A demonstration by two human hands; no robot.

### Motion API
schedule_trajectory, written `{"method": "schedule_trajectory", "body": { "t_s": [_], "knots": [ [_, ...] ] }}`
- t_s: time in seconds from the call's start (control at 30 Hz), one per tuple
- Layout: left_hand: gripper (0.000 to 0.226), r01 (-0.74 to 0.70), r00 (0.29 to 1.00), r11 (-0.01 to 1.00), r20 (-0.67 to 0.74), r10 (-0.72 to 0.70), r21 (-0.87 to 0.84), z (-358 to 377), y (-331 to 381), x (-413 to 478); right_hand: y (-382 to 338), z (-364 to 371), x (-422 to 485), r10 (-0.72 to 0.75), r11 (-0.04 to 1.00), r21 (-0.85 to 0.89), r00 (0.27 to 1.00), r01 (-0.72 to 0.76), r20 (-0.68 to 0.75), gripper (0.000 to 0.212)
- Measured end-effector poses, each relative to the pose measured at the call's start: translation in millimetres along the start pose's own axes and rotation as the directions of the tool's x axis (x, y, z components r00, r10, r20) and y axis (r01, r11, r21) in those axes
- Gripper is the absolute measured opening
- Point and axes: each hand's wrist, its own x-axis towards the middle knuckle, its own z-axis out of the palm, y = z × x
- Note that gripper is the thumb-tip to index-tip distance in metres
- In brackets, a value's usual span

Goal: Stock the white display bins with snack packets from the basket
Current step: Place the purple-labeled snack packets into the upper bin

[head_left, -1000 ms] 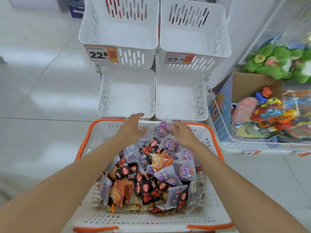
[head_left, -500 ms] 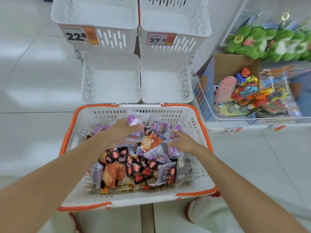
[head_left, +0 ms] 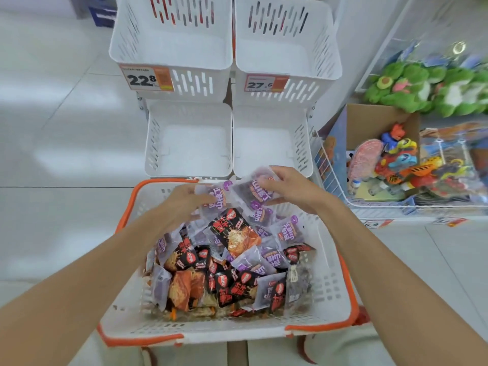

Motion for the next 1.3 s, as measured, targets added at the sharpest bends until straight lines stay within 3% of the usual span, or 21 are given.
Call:
{"method": "schedule_trajectory", "body": {
  "t_s": [0.13, 0.2, 0.3, 0.33, 0.43, 0.53, 0.6, 0.67, 0.77, 0.87, 0.97, 1.1, 1.17, 1.23, 1.3],
  "knots": [
    [0.030, -0.049, 0.993, 0.995, 0.102, 0.058, -0.083, -12, 24, -7, -25, 4, -2, -0.003, 0.996, -0.084, 0.987, 0.017, 0.162, 0.028],
    [0.030, -0.109, 0.993, 0.993, 0.051, 0.107, 0.038, -18, 33, -9, -35, 9, -3, -0.019, 0.995, -0.094, 0.986, 0.035, 0.168, 0.037],
    [0.027, -0.209, 0.977, 0.951, 0.012, 0.212, 0.227, -22, 48, -13, -46, 17, 0, -0.062, 0.987, -0.149, 0.998, 0.066, 0.026, 0.037],
    [0.025, -0.222, 0.975, 0.949, 0.027, 0.221, 0.225, -20, 54, -17, -48, 18, 1, -0.076, 0.983, -0.172, 0.997, 0.069, -0.033, 0.036],
    [0.058, -0.176, 0.974, 0.963, 0.180, 0.139, 0.205, -10, 72, -26, -52, 25, 8, -0.169, 0.977, -0.157, 0.975, 0.145, -0.147, 0.031],
    [0.043, -0.220, 0.932, 0.968, 0.319, 0.173, 0.118, -3, 82, -28, -54, 29, 14, -0.254, 0.967, -0.106, 0.929, 0.233, -0.269, 0.028],
    [0.040, -0.267, 0.913, 0.963, 0.326, 0.247, 0.019, -3, 89, -24, -57, 24, 20, -0.248, 0.969, -0.075, 0.919, 0.237, -0.307, 0.041],
    [0.042, -0.305, 0.898, 0.952, 0.324, 0.296, -0.023, -3, 98, -18, -63, 16, 26, -0.153, 0.985, 0.052, 0.965, 0.167, -0.213, 0.059],
    [0.059, -0.393, 0.895, 0.915, 0.263, 0.359, 0.089, 0, 119, -2, -76, -3, 38, -0.107, 0.966, 0.232, 0.994, 0.112, -0.033, 0.049],
    [0.074, -0.452, 0.891, 0.869, 0.147, 0.430, 0.200, 7, 152, 13, -94, -30, 55, -0.162, 0.975, 0.147, 0.986, 0.166, -0.041, 0.041],
    [0.073, -0.570, 0.821, 0.791, 0.103, 0.562, 0.223, 10, 191, 35, -114, -63, 78, -0.240, 0.955, 0.126, 0.949, 0.268, -0.204, 0.035],
    [0.079, -0.637, 0.692, 0.604, 0.010, 0.722, 0.479, 0, 238, 77, -143, -122, 121, -0.385, 0.899, -0.028, 0.758, 0.437, -0.527, 0.045],
    [0.083, -0.580, 0.664, 0.500, 0.018, 0.747, 0.643, -7, 252, 99, -153, -146, 148, -0.428, 0.895, -0.161, 0.701, 0.415, -0.571, 0.054],
    [0.084, -0.543, 0.664, 0.436, 0.049, 0.746, 0.718, -11, 257, 119, -156, -157, 176, -0.451, 0.892, -0.286, 0.721, 0.350, -0.526, 0.061],
    [0.080, -0.528, 0.683, 0.444, 0.052, 0.729, 0.724, -13, 256, 134, -154, -156, 200, -0.445, 0.876, -0.391, 0.788, 0.283, -0.425, 0.064]
  ]
}}
